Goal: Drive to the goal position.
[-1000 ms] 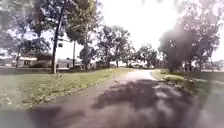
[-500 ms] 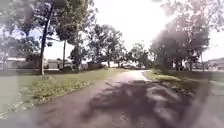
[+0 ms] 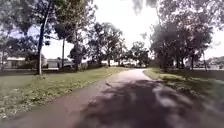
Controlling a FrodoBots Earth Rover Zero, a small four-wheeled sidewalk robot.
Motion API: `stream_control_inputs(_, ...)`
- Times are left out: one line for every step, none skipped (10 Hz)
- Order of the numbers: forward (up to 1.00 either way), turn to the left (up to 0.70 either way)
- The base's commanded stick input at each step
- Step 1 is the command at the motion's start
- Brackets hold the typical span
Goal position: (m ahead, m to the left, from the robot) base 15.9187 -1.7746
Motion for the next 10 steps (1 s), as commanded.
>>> stream_control_inputs(0.70, -0.35)
stream_control_inputs(0.70, -0.35)
stream_control_inputs(0.70, -0.35)
stream_control_inputs(0.70, -0.35)
stream_control_inputs(0.70, 0.00)
stream_control_inputs(0.70, 0.00)
stream_control_inputs(0.70, 0.00)
stream_control_inputs(0.70, -0.31)
stream_control_inputs(0.70, -0.21)
stream_control_inputs(0.70, -0.11)
